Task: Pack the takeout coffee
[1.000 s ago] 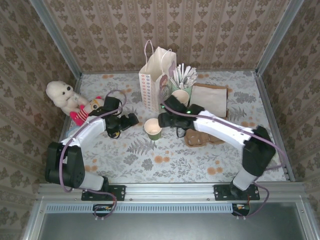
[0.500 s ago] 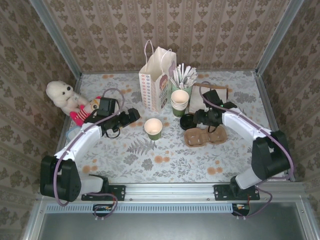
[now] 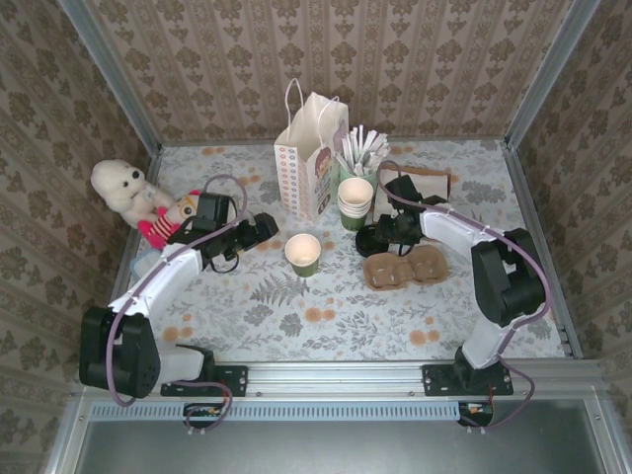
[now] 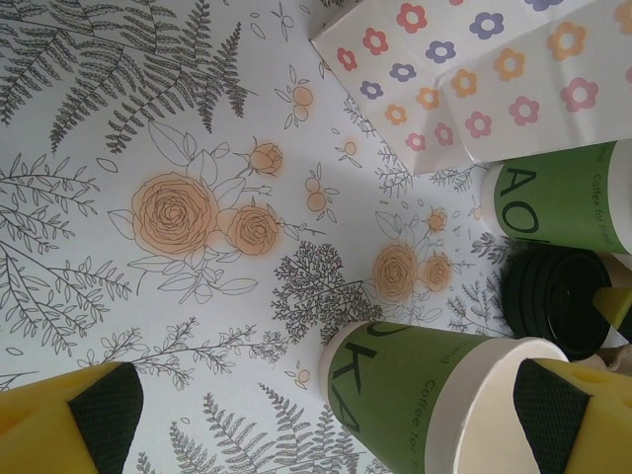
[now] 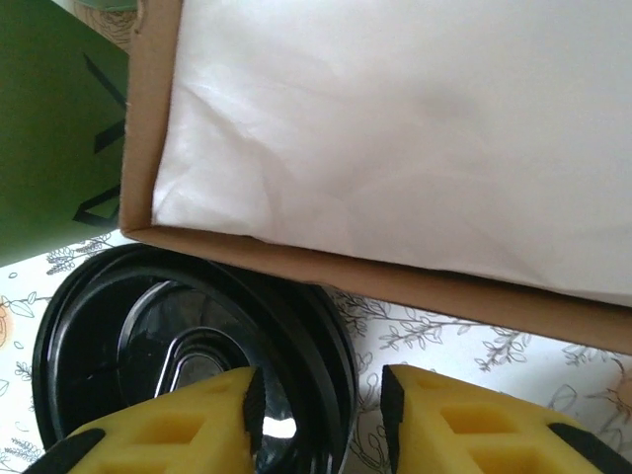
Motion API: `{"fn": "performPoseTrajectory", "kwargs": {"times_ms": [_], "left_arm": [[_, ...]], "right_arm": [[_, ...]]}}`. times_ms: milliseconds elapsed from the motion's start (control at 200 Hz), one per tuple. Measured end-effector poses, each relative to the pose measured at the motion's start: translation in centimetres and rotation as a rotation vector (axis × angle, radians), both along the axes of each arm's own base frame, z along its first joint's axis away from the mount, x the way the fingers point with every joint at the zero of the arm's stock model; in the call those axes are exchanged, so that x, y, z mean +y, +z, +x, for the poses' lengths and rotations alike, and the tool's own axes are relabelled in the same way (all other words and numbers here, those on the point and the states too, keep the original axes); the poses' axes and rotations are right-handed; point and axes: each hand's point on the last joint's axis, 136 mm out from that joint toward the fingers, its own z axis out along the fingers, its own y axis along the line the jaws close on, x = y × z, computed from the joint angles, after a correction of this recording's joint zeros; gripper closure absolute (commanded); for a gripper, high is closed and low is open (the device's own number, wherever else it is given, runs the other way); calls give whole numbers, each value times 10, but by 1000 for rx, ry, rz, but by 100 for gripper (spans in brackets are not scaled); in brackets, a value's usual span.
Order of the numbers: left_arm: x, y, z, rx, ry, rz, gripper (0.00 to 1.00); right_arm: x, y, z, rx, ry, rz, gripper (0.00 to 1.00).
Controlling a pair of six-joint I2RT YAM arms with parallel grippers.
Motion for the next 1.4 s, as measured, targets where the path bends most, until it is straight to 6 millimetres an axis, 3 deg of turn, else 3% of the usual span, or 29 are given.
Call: {"fn": "performPoseTrajectory", "kwargs": {"times_ms": [190,335,610,770,975,1095,1205,1320,1400], "left_arm": [[0,0,0,0,0,0,0],[1,0,0,0,2,4,0],[-1,8,2,-45,-21,4,0],[-7,49,0,-206,-52,-29,0],[-24,103,5,-428,-105,-74,0],[-45,127,14,-525,-166,-83,0],[-70,154,21,-600,-224,-100,1],[-95,182,25,-668,-285,-126,3],[-108,196,25,-698,-323,-140,10]], "right_arm": [[5,-1,-1,-14,23,-36,83],[5,7,-1,-50,34,-86,85],[-9,49,-9,-199,-5,-153,87],[-7,72,-31,-304,-1,-228,88],[17,152,-38,-587,7,-225,88],[41,196,-27,-723,6,-172,88],[65,231,-4,-808,-21,-128,88],[91,246,18,-854,-19,-100,88],[106,250,29,-864,0,-108,90]]}}
